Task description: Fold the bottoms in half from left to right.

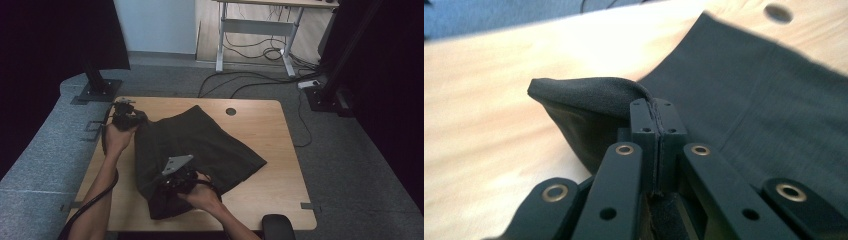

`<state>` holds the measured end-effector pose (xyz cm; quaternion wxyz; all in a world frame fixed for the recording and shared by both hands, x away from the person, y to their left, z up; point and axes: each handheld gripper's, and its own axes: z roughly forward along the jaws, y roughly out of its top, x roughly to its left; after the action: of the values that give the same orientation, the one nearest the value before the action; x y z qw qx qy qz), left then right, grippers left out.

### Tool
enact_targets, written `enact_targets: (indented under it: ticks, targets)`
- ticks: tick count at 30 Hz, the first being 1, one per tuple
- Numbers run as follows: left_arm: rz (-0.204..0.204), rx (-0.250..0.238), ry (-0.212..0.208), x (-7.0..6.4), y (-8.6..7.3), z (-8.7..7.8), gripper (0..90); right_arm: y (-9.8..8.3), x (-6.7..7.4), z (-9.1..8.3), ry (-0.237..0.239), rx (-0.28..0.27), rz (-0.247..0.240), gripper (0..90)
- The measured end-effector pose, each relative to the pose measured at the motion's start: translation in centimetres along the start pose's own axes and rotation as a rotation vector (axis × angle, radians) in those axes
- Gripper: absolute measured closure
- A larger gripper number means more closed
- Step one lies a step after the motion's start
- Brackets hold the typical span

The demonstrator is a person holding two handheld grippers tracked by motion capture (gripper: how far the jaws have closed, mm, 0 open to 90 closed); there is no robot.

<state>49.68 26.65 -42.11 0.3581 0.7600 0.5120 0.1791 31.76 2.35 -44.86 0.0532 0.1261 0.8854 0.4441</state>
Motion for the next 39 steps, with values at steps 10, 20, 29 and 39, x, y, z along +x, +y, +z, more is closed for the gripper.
enact_targets:
  ticks: [10,20,29,39]
  targets:
    - [0.062,-0.033,-0.021,-3.7,4.5,1.3,89.1,-1.7,-3.1,-6.2,-0.125,-0.062,0.061,83.1]
    - [0.135,-0.054,-0.036,-7.5,9.1,2.9,89.1,-2.5,-5.2,-11.0,-0.227,-0.102,0.094,83.0]
    - [0.162,-0.084,-0.072,-11.2,11.6,8.1,89.1,-6.0,-8.8,-13.9,-0.333,-0.101,0.193,82.4]
    - [0.234,0.031,-0.067,-14.9,8.7,19.0,86.9,-14.8,-12.6,-13.4,-0.404,-0.010,0.366,67.6]
